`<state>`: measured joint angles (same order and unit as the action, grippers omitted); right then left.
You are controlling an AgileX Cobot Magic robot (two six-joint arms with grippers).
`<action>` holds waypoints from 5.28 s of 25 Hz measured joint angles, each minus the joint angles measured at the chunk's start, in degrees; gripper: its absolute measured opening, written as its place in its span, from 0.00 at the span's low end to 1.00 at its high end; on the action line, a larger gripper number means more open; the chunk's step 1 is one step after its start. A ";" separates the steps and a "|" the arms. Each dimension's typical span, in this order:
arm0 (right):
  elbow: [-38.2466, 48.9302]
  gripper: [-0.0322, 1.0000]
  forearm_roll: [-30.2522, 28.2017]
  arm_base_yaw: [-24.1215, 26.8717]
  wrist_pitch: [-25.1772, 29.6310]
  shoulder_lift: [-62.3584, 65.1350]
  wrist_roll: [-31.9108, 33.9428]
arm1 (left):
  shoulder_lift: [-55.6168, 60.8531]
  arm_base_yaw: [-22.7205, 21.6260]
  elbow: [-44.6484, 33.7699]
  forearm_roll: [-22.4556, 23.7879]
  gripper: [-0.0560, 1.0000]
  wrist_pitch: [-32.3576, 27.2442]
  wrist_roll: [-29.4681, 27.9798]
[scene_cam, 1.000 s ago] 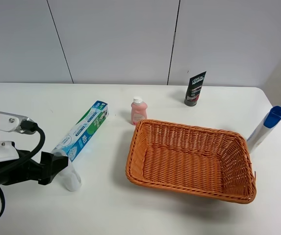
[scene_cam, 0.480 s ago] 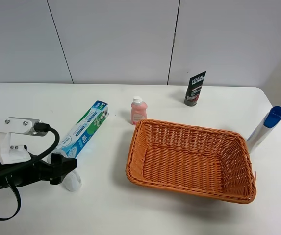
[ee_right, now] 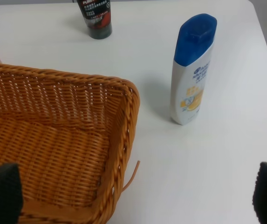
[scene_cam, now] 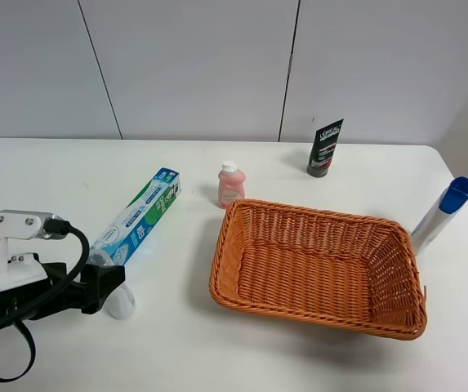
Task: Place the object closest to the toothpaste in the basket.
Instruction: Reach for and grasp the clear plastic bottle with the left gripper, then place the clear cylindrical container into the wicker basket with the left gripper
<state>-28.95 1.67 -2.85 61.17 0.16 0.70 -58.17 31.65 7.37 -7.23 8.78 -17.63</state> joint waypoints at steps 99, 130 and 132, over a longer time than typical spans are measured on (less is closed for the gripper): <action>0.00 0.99 0.00 0.00 0.00 0.00 0.00 | -7.63 6.30 15.86 8.16 0.44 20.43 4.34; 0.00 0.99 0.00 0.00 0.00 0.00 0.00 | -37.55 21.03 39.63 29.60 0.85 18.48 -11.52; 0.00 0.99 0.00 0.00 0.00 0.00 0.00 | -37.09 20.86 40.40 29.58 0.84 19.50 -11.38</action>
<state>-28.95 1.67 -2.85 61.17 0.16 0.70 -95.25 52.51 47.77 22.35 28.28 -29.01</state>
